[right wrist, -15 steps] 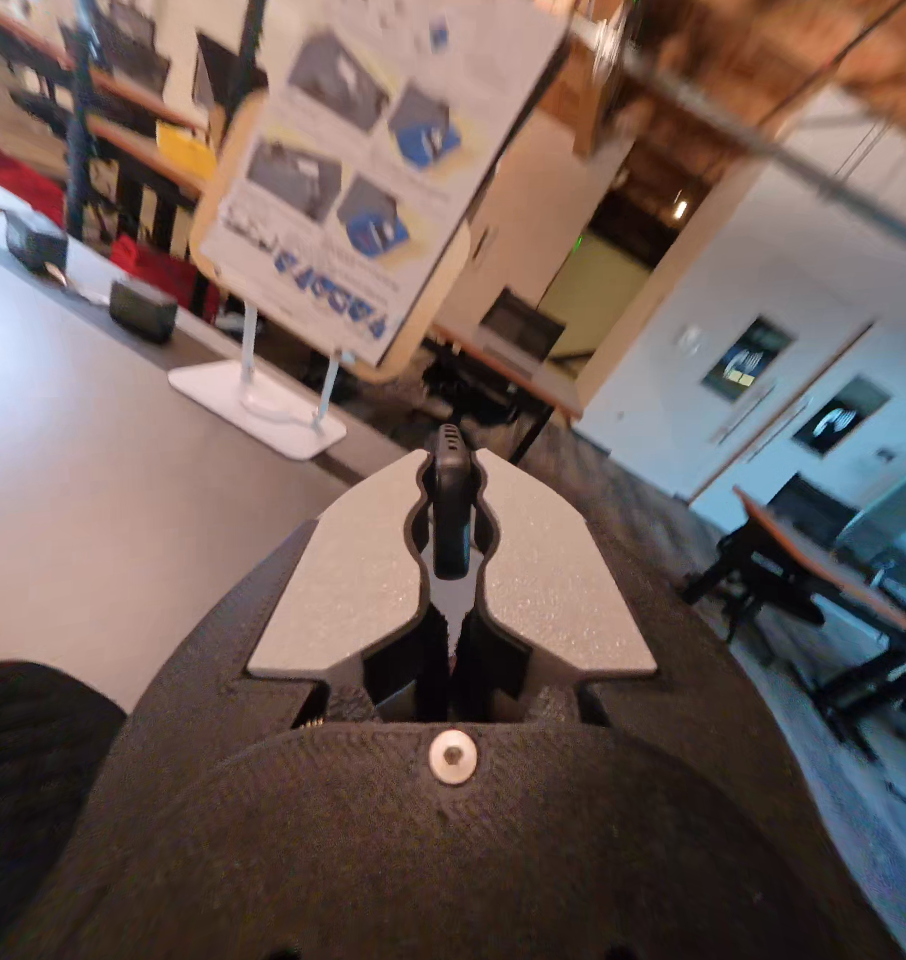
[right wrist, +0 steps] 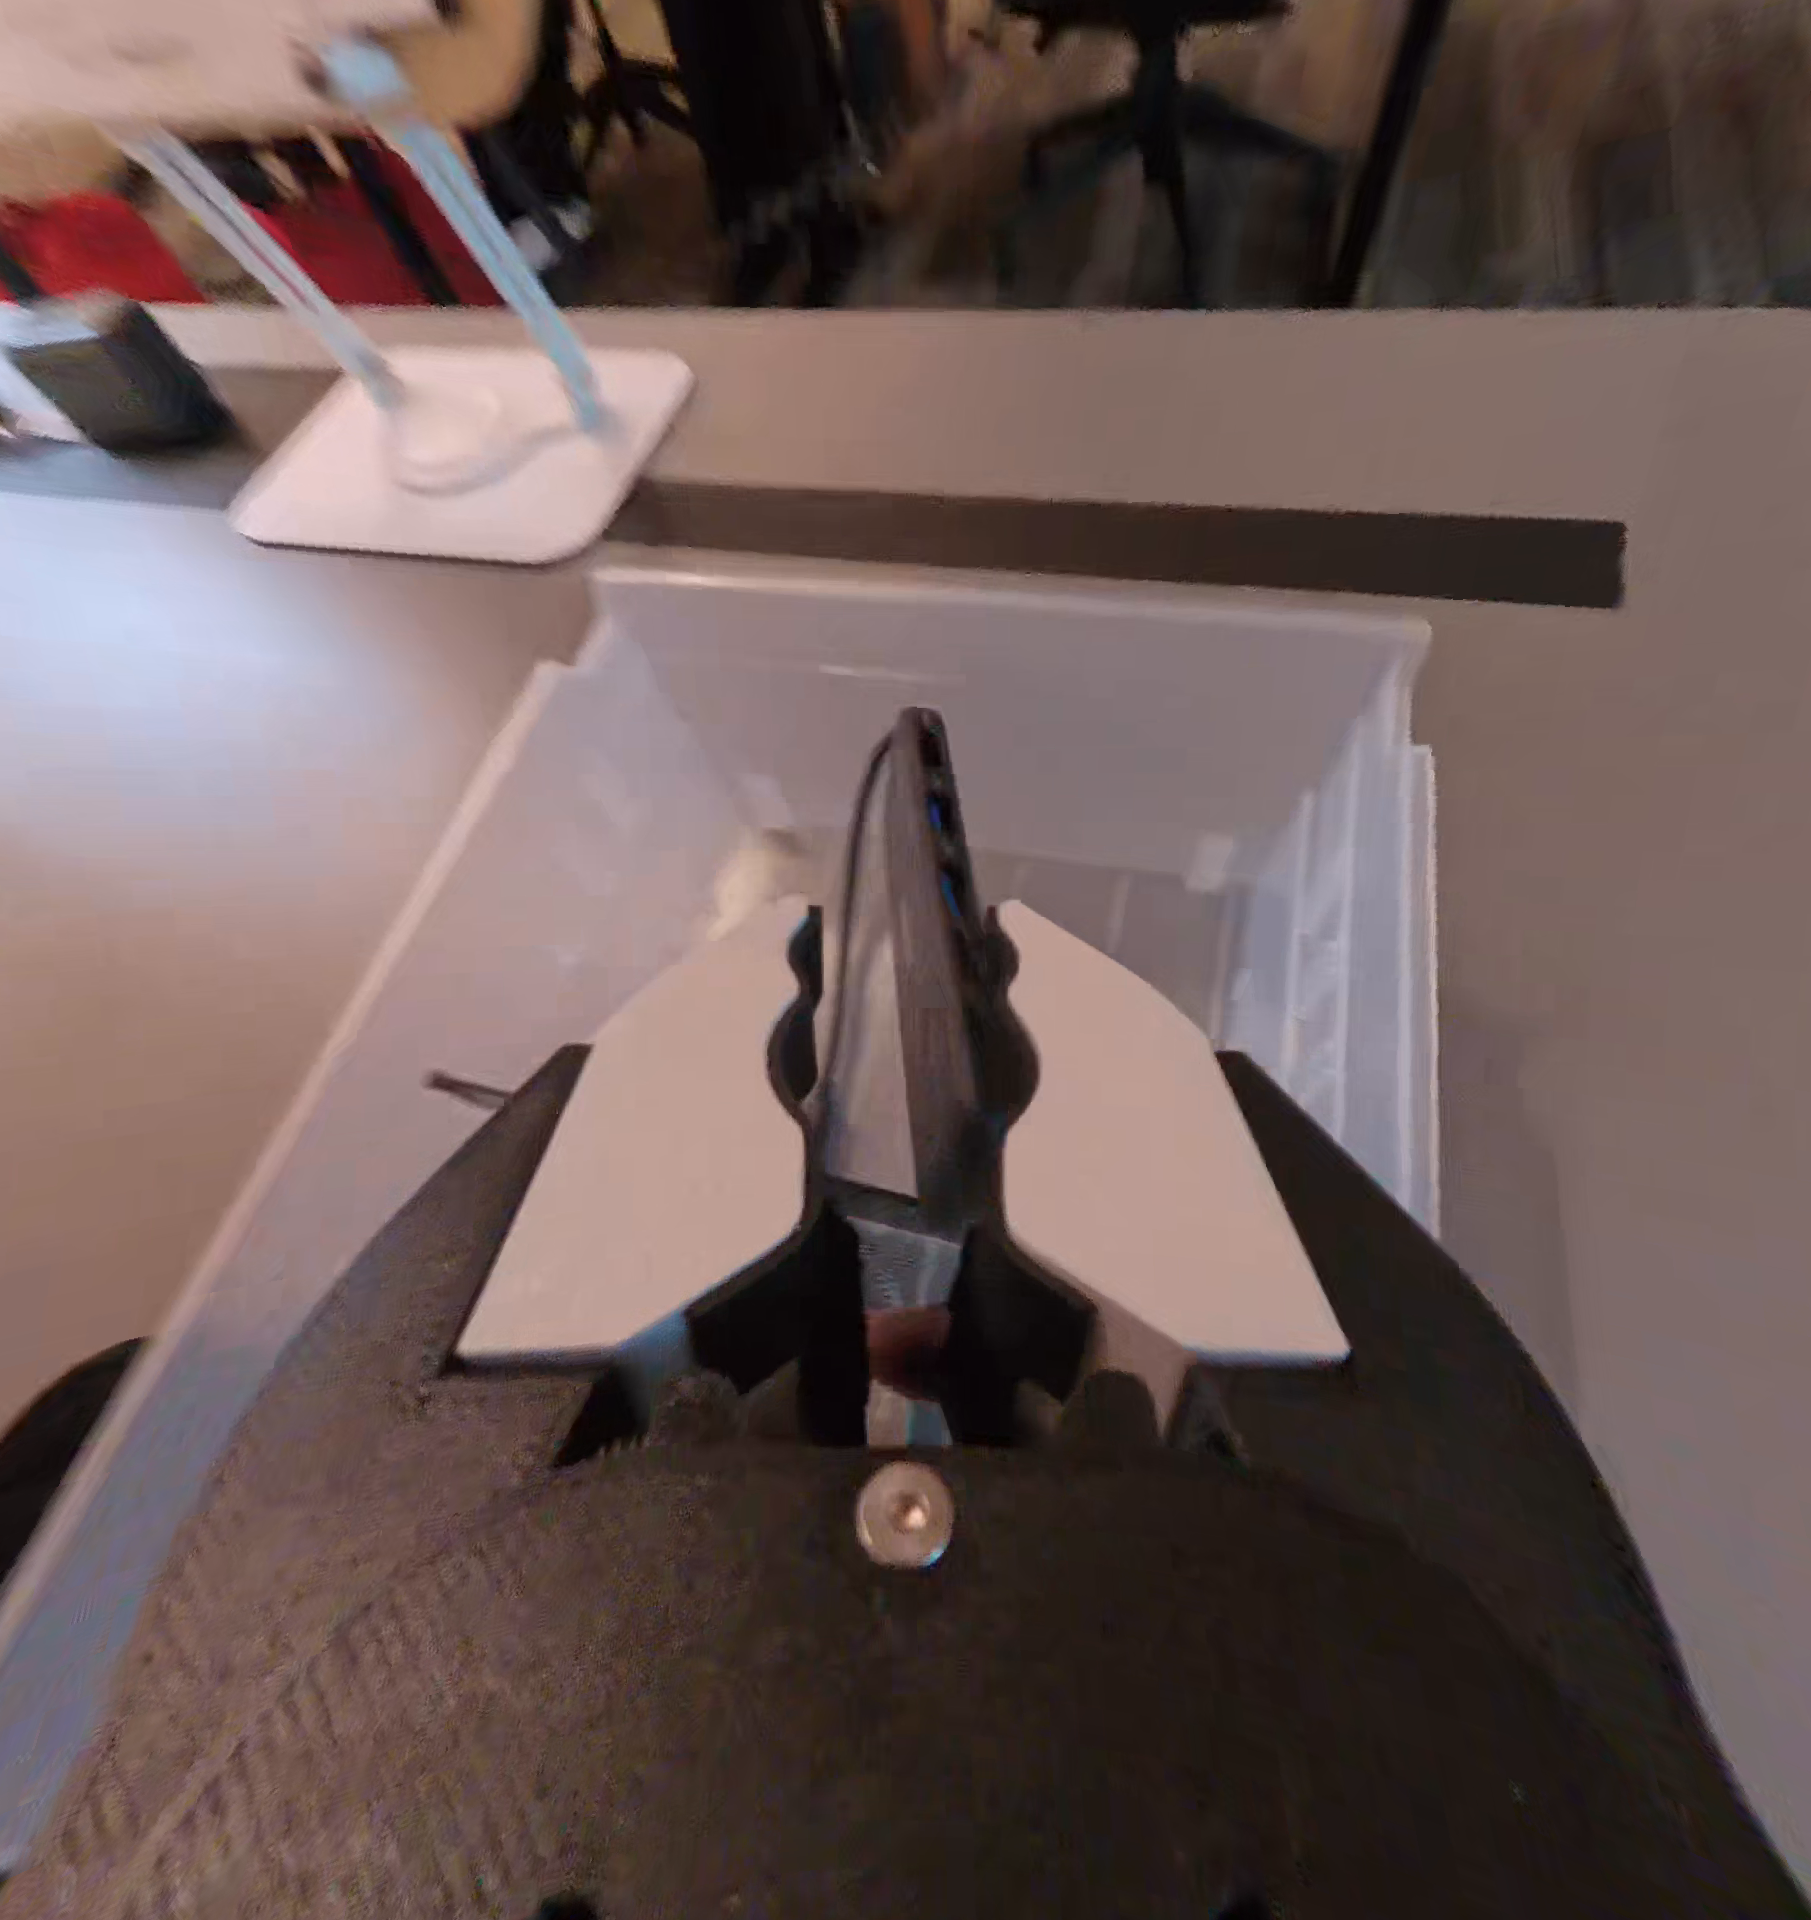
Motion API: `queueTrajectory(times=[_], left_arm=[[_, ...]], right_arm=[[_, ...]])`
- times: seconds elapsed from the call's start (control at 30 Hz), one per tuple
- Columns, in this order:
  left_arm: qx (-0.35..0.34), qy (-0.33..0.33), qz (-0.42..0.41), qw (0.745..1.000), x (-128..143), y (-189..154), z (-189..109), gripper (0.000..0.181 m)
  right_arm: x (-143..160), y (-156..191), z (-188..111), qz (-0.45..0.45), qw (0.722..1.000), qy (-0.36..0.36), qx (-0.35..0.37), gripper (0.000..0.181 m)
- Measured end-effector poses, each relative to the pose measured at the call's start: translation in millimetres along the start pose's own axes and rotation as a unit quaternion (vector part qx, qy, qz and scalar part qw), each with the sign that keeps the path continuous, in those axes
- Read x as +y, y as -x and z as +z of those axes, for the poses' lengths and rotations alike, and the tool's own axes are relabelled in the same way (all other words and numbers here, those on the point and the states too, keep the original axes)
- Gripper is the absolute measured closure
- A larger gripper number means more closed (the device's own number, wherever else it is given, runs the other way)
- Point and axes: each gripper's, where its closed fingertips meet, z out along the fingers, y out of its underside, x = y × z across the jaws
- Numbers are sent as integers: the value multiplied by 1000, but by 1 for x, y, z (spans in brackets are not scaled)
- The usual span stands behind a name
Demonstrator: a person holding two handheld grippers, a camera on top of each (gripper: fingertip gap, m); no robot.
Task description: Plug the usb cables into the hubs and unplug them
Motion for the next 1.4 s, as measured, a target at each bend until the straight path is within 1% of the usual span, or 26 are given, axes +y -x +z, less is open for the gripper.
queueTrajectory(times=[0.1,0.17,0.23,0.3,0.37,0.47,0.53,0.6,0.67,0.7,0.73,0.8,0.87,0.93,1.0,1.03,1.1,1.13,1.17,1.2,1.23,1.27,1.3,1.33,1.37,1.4], left_arm=[[1,2,-1,1000,1,0,0,145],[0,1,-3,1000,1,1,0,145],[0,0,-6,1000,0,1,0,145],[0,0,-5,1000,0,1,0,145],[0,2,0,1000,1,0,0,145],[1,8,7,1000,3,-2,1,145],[1,8,10,1000,3,-2,1,145],[0,7,11,1000,2,-2,1,145],[0,6,12,1000,2,-2,1,145],[0,5,12,1000,2,-2,1,145],[0,5,12,1000,2,-2,0,145],[0,3,13,1000,1,-3,0,145],[1,1,13,1000,0,-3,0,145],[3,-8,6,1000,-6,-3,-2,145],[10,-42,-9,999,-28,-5,-9,143],[-2,-57,-11,998,-43,-1,-15,142],[-56,-72,10,996,-74,18,-36,140],[-107,-69,22,992,-87,35,-52,140],[-175,-54,31,983,-96,58,-71,140],[-245,-34,39,968,-101,83,-95,140],[-317,-7,48,947,-103,108,-123,140],[-389,30,62,919,-100,132,-153,140],[-459,78,81,881,-94,154,-186,138],[-515,119,93,844,-87,171,-217,136],[-545,149,86,821,-79,182,-238,136],[-549,175,56,815,-67,190,-248,136]], right_arm=[[6,-16,7,-27,998,12,54,140],[-1,-16,3,-47,996,-7,81,136],[-14,-7,-8,-70,993,-41,90,136],[-26,12,-23,-91,989,-76,90,136],[-40,48,-43,-107,984,-127,59,137],[-52,132,-77,-140,965,-218,-44,140],[-45,193,-96,-168,941,-268,-118,142],[-27,244,-105,-201,916,-299,-176,144],[1,279,-96,-226,901,-306,-211,147],[17,290,-85,-232,899,-297,-222,147],[33,296,-72,-232,902,-281,-230,147],[61,297,-43,-203,917,-248,-239,147],[81,295,-25,-165,927,-230,-248,151],[78,294,-28,-164,924,-243,-245,150],[75,293,-33,-160,918,-262,-251,152],[74,291,-34,-149,918,-265,-255,152],[70,284,-36,-121,919,-276,-255,155],[68,281,-37,-107,919,-281,-254,156],[67,279,-38,-95,919,-285,-257,156],[66,277,-39,-86,917,-289,-260,156],[65,275,-40,-78,916,-294,-262,157],[64,273,-41,-70,916,-297,-262,157],[63,272,-41,-65,916,-299,-261,157],[62,271,-41,-61,916,-300,-260,157],[62,270,-41,-60,916,-300,-259,158],[62,270,-41,-60,916,-300,-258,157]])
